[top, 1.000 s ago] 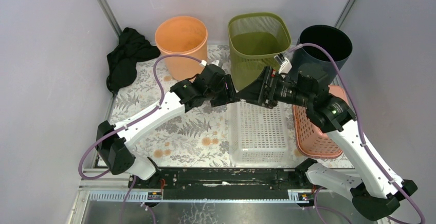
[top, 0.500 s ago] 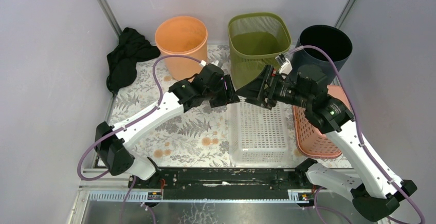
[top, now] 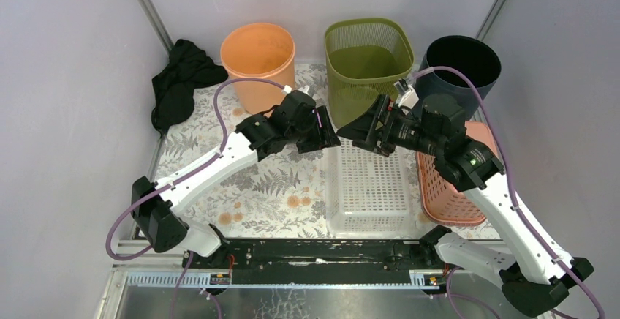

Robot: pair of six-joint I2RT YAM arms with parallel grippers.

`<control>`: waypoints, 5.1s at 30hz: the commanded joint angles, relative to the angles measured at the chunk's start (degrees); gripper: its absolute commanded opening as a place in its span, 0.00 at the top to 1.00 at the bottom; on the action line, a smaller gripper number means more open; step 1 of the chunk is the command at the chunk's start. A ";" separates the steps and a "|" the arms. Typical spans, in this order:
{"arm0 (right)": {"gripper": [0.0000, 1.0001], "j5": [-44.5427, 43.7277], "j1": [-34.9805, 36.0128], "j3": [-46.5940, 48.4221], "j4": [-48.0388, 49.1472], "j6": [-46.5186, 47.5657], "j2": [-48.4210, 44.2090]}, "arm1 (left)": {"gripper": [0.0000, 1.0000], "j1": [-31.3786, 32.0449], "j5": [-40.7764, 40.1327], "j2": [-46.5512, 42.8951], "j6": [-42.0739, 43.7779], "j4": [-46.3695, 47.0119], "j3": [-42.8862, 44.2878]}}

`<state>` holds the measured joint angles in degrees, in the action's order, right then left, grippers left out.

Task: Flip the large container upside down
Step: Move the container to the corner of the board.

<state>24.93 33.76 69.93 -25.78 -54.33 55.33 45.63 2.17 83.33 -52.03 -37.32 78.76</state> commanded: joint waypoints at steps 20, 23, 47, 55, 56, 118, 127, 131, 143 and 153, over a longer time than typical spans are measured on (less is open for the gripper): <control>0.01 -31.86 -1.57 5.99 -23.94 22.69 8.22 | 0.35 -0.39 1.89 1.17 6.66 -2.11 1.12; 0.01 -35.24 -2.39 3.14 -25.10 23.17 9.91 | 0.35 -0.36 2.96 1.40 7.23 -1.65 0.16; 0.02 -17.35 -15.61 -20.40 -14.82 26.27 10.47 | 0.35 -0.20 5.49 -8.71 7.44 -4.67 -4.61; 0.10 -8.45 -15.47 -22.82 -8.34 24.79 11.94 | 0.35 -0.27 5.19 -9.45 6.55 -4.72 -5.69; 0.11 -7.65 -15.48 -23.10 -7.46 24.50 12.24 | 0.35 -0.32 5.12 -9.69 6.51 -4.63 -5.98; 0.05 -23.35 -3.92 -2.08 -24.95 22.63 -4.89 | 0.36 13.16 -6.73 20.83 0.05 -12.09 14.99; 0.04 -17.87 -3.90 -8.21 -20.05 24.28 -7.74 | 0.36 10.46 -9.22 25.14 -2.66 -12.61 11.60; 0.04 -15.99 -3.88 -9.26 -18.89 26.62 -8.20 | 0.36 8.49 -9.86 28.33 -3.77 -15.21 11.50; 0.02 -4.86 -3.92 -11.64 -14.90 32.60 -6.70 | 0.36 3.66 -14.03 32.94 -7.13 -19.62 13.13; 0.01 3.27 -3.89 -13.03 -12.39 31.81 -6.93 | 0.36 -0.22 -16.06 32.60 -6.58 -19.98 11.81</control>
<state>23.09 30.00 57.95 -41.41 -23.24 49.21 47.05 -10.59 116.20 -58.15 -54.74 90.59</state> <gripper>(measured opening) 0.984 0.644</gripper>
